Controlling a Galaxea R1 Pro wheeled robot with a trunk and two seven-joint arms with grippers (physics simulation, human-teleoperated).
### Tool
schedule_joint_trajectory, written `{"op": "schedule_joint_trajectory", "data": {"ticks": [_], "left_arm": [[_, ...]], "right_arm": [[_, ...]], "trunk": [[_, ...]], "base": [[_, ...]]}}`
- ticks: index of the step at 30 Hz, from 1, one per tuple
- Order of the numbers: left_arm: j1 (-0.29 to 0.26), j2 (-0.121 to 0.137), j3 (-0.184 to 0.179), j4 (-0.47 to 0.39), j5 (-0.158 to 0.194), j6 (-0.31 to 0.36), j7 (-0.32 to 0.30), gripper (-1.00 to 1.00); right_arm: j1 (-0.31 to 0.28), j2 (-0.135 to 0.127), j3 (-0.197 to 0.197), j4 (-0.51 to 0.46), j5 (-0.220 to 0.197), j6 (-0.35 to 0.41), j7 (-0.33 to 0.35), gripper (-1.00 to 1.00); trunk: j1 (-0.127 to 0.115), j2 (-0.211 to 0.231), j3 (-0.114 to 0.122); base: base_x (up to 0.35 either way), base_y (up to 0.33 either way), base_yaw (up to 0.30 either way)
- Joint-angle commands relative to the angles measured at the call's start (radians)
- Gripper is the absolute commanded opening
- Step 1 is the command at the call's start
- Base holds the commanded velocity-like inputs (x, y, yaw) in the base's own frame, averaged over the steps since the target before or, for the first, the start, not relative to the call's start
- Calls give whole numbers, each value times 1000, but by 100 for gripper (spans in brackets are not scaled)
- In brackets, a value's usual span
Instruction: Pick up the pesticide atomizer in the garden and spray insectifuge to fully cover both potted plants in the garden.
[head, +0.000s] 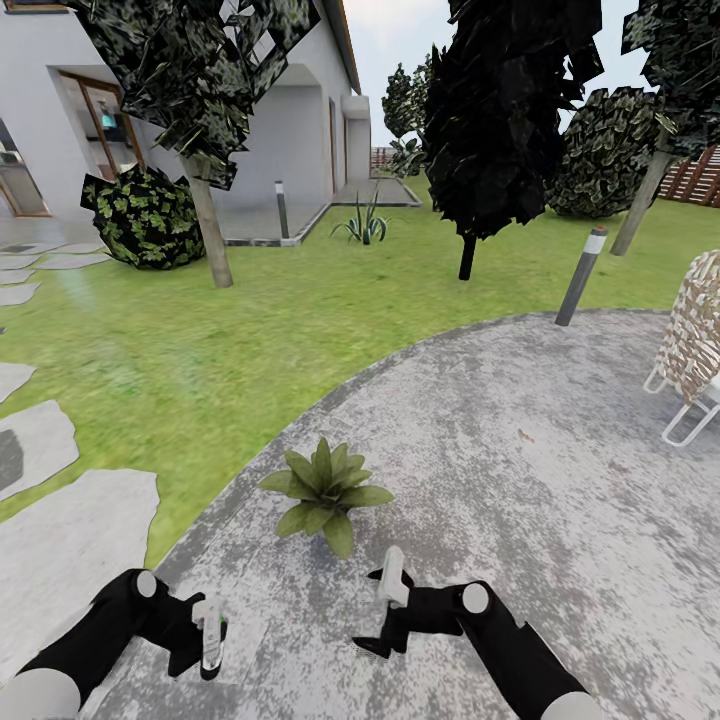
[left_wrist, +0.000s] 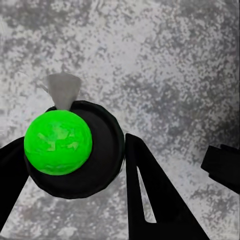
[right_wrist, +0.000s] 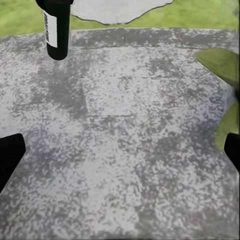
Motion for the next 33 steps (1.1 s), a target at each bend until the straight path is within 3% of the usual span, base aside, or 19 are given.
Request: {"op": "schedule_joint_trajectory", "data": {"ticks": [1, 2, 7, 10, 11, 13, 14, 16, 22, 25, 33], "left_arm": [[-1, -2, 41, -1, 1, 6, -2, -100], [-1, -2, 58, -1, 1, 6, -2, -100], [-3, -10, 233, 0, 5, 11, 0, -100], [-4, -13, 298, 0, 7, 13, 3, -100], [-4, -14, 309, 0, 7, 15, 4, -100], [-4, -15, 324, 2, 8, 44, 5, -100], [-4, -15, 325, 3, 8, 56, 5, -100], [-4, -17, 329, 9, 8, 132, 5, -100], [-9, -18, 328, 11, 7, 324, 3, -100], [-15, -18, 326, 10, 6, 387, 1, -100], [-17, -18, 320, -2, 4, 513, -3, -100]], "right_arm": [[0, -4, -25, 21, 10, -9, -44, 100], [0, -6, -36, 32, 10, -10, -64, 100], [1, -27, -152, 222, 7, -13, -290, 100], [2, -48, -247, 319, 2, -28, -418, 100], [3, -55, -289, 345, 1, -42, -454, 100], [6, -65, -408, 408, 0, -103, -530, 100], [6, -67, -432, 418, 0, -117, -544, 100], [9, -79, -542, 460, 0, -184, -615, 100], [65, -95, -693, 487, -1, -279, -770, 100], [96, -94, -719, 494, -2, -307, -819, 100], [110, -93, -725, 502, -1, -320, -833, 100]], "trunk": [[0, 0, -1], [0, 0, -1], [0, 0, -1], [0, 0, -1], [0, 0, -1], [0, 0, -1], [0, 0, -1], [0, 0, -1], [0, 0, -1], [0, 0, -1], [0, 0, -1]], "base": [[0, 0, 0], [0, 0, 0], [0, 0, 0], [0, 0, 0], [0, 0, 0], [0, 0, 0], [0, 0, 0], [0, 0, 0], [0, 0, 0], [0, 0, 0], [0, 0, 0]]}}
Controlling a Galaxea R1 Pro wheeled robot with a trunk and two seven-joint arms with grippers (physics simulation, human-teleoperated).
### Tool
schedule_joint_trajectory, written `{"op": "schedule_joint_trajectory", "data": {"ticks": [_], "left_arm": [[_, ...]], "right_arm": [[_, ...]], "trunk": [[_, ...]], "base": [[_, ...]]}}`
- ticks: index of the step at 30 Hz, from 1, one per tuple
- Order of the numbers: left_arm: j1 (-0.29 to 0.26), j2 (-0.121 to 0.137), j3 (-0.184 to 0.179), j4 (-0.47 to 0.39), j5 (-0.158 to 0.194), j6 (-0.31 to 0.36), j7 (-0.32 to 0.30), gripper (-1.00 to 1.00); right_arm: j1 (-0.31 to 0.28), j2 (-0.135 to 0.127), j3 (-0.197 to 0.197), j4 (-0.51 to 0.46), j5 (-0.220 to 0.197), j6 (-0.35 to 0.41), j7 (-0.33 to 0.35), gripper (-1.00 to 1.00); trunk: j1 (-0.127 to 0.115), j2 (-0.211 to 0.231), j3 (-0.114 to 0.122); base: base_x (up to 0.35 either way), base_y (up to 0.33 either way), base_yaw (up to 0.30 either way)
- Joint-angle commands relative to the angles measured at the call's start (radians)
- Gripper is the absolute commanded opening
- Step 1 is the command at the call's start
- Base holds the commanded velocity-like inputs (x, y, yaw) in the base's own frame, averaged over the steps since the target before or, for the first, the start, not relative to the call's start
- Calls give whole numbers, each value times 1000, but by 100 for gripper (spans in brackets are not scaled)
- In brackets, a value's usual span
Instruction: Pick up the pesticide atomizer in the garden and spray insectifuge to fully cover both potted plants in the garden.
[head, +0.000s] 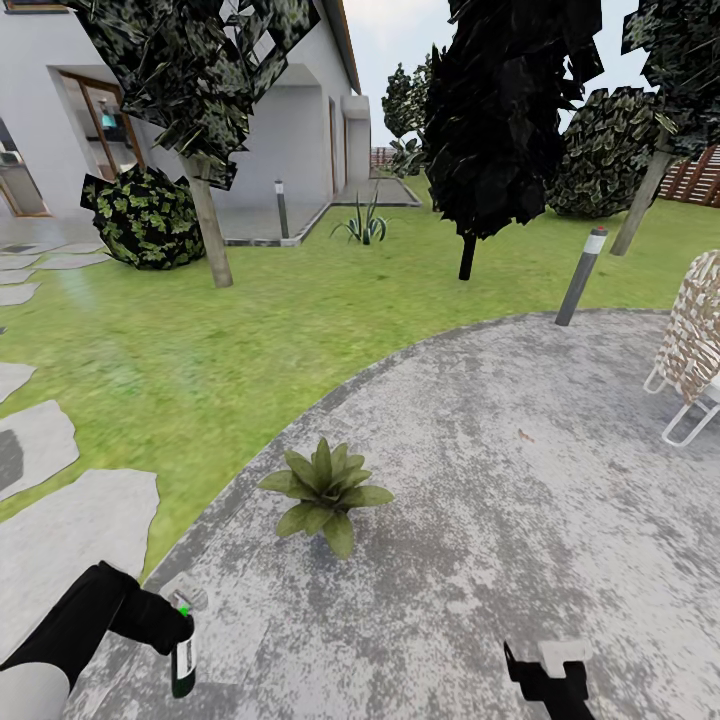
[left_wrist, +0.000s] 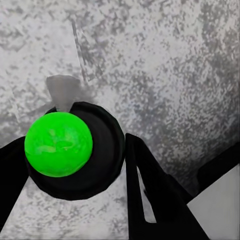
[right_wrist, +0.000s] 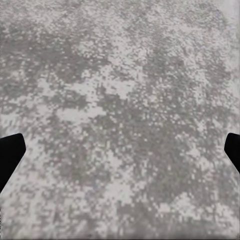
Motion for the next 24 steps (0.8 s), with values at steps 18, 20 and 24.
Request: {"op": "schedule_joint_trajectory", "data": {"ticks": [18, 20, 24], "left_arm": [[-2, 0, -38, -6, -13, 153, -14, -100], [-9, 2, -71, -13, -14, 155, -15, -100], [-16, 8, -93, -18, -16, 156, -15, -100]], "right_arm": [[7, 22, -8, 109, 2, -18, -197, 100], [7, 21, -8, 110, 3, -20, -198, 100], [7, 21, -8, 110, 3, -20, -198, 100]], "trunk": [[0, 0, -1], [0, 0, -1], [0, 0, -1]], "base": [[53, 12, 0], [299, 113, 0], [314, 141, 0]]}}
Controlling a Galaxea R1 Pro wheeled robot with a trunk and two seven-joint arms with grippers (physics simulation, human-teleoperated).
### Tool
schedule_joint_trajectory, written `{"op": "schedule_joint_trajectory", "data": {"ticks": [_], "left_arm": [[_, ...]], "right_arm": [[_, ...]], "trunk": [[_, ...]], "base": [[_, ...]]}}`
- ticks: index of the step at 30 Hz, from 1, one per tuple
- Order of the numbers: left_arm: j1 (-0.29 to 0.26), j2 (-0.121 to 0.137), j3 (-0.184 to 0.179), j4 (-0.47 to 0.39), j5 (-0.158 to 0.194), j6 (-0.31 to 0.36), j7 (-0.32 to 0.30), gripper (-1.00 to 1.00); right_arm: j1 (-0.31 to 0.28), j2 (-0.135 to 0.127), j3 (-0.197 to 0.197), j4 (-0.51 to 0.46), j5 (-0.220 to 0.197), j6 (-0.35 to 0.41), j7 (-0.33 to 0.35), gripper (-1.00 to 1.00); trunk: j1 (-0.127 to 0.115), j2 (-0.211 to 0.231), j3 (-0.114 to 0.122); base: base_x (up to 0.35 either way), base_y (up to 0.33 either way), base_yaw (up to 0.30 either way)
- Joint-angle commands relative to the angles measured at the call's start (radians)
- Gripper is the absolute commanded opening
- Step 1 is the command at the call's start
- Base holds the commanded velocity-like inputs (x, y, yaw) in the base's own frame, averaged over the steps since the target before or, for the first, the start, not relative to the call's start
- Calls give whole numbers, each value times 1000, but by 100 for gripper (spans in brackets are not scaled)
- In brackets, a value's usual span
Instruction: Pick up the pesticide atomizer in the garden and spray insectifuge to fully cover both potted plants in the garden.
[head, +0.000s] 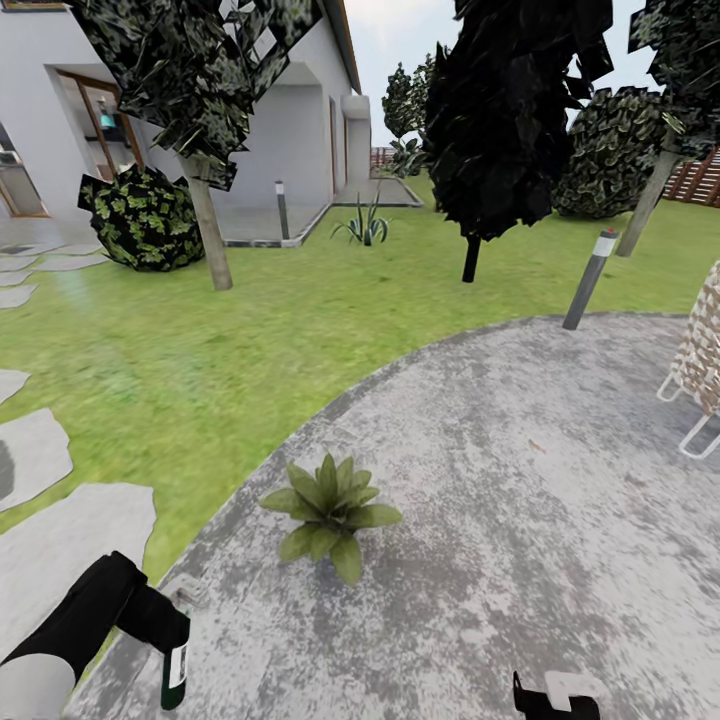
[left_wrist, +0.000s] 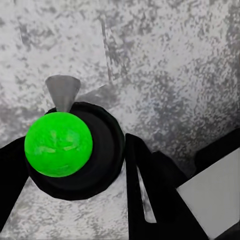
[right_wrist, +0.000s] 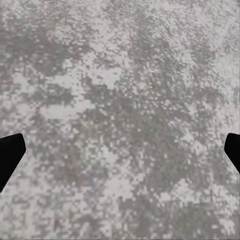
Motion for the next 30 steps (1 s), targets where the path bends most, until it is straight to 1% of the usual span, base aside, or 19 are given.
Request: {"op": "schedule_joint_trajectory", "data": {"ticks": [1, 4, 7, 8, 9, 10, 11, 13, 15, 18, 19, 27, 30], "left_arm": [[-4, 0, 2, -2, -6, 8, -8, -100], [-24, -2, -4, -2, -6, 8, -9, -100], [-34, -3, -33, -2, -6, 8, -27, -100], [-42, -3, -67, -2, -7, 8, -54, -100], [-137, -2, -188, 11, -103, 42, -149, -100], [-139, -4, -188, 12, -134, 42, -174, -100], [-139, -4, -188, 13, -151, 42, -198, -100], [-140, 0, -188, 7, -180, 41, -254, -100], [-142, 2, -186, 3, -193, 42, -283, -100], [-143, 2, -185, 1, -197, 43, -294, -100], [-142, -9, -190, -1, -204, 113, -296, -100], [-142, -9, -190, -1, -203, 112, -295, -100], [-142, -9, -190, -1, -203, 112, -296, -100]], "right_arm": [[-1, 0, -5, 2, 11, -4, -5, 100], [-1, 0, -5, 2, 9, -3, -6, 100], [-1, 0, -6, 2, 6, -3, -8, 100], [-1, 0, -6, 1, 5, -2, -9, 100], [-1, 2, -5, 2, 4, -1, -9, 100], [-1, 2, -5, 3, 5, -1, -9, 100], [-1, 2, -5, 3, 5, -1, -9, 100], [-1, 3, -5, 3, 6, -1, -8, 100], [-1, 2, -5, 3, 6, -1, -8, 100], [-1, 2, -5, 3, 7, -1, -9, 100], [-1, 2, -5, 3, 10, -1, -9, 100], [-1, 2, -5, 3, 10, -1, -8, 100], [-1, 2, -5, 3, 10, -1, -8, 100]], "trunk": [[0, 0, -1], [0, 0, -1], [0, 0, -1], [0, 0, -1], [0, 0, -1], [0, 0, -1], [0, 0, -1], [0, 0, -1], [0, 0, -1], [0, 0, -1], [0, 0, -1], [0, 0, -1], [0, 0, -1]], "base": [[319, 152, 0], [321, 146, 0], [331, 63, 0], [331, 23, 0], [2, 0, -254], [1, 0, -271], [1, 0, -278], [0, 0, -284], [0, 0, -288], [0, 0, -256], [0, 0, 0], [5, 0, 0], [183, 0, 0]]}}
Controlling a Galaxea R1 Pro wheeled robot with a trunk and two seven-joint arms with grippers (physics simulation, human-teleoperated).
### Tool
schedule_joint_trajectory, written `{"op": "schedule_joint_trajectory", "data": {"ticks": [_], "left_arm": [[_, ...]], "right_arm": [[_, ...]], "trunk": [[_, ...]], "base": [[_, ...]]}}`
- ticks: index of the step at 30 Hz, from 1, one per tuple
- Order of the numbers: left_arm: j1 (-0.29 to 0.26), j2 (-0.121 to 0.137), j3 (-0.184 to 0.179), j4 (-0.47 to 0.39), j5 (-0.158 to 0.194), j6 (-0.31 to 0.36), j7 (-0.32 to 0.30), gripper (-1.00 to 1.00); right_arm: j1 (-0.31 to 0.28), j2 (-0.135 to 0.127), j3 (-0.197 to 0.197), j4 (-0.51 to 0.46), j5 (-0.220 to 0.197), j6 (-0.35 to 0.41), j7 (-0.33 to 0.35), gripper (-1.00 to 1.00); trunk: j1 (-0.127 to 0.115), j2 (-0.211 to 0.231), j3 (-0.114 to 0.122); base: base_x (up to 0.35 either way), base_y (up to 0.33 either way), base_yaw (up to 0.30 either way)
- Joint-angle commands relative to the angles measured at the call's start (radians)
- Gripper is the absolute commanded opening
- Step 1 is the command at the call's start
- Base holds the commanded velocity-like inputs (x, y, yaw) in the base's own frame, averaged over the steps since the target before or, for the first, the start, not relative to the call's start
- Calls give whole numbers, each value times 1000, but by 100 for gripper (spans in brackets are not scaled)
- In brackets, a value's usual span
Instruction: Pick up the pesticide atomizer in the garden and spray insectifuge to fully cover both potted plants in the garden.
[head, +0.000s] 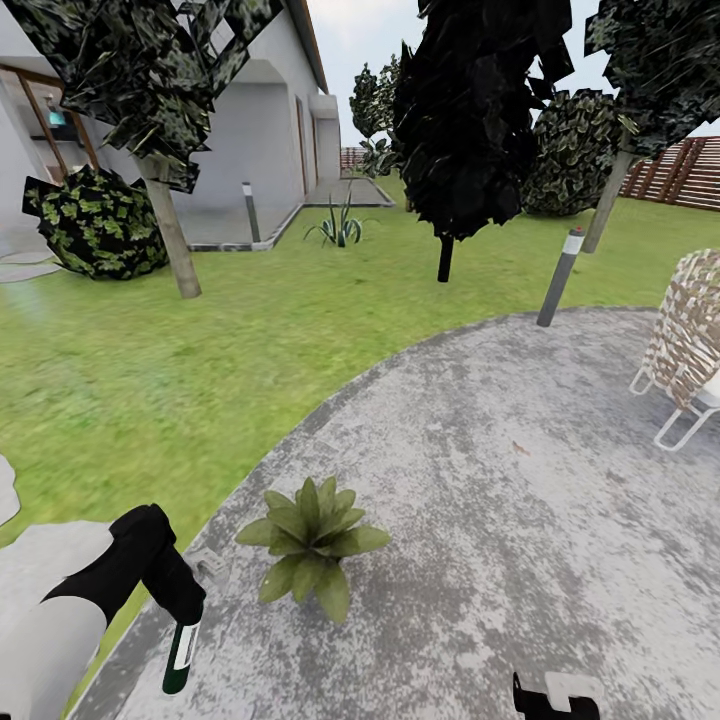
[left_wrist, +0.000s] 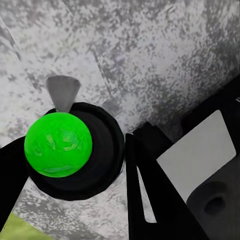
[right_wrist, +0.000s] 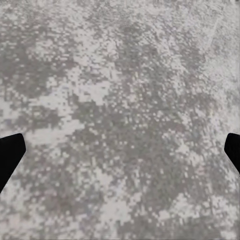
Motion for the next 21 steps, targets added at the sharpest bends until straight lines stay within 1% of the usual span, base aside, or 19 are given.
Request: {"op": "schedule_joint_trajectory", "data": {"ticks": [1, 5, 8, 13, 21], "left_arm": [[-1, 1, -3, -1, -6, 10, -8, -100], [-1, 1, -3, -1, -5, 11, -9, -100], [-1, 1, -3, 0, -5, 10, -9, -100], [1, 1, -4, 0, -7, 10, -7, -100], [10, 6, -8, 1, -7, 8, -3, -100]], "right_arm": [[-1, 0, -5, 2, 11, -3, -5, 100], [-1, 0, -5, 1, 10, -3, -6, 100], [-1, 0, -5, 0, 10, -3, -6, 100], [-1, 0, -5, 0, 9, -3, -6, 100], [-1, 0, -5, 0, 9, -3, -6, 100]], "trunk": [[0, 0, -1], [0, 0, -1], [0, 0, -1], [0, 0, -2], [0, 0, -12]], "base": [[291, 0, 0], [279, 0, 0], [167, 0, 0], [26, 0, 0], [1, 0, 0]]}}
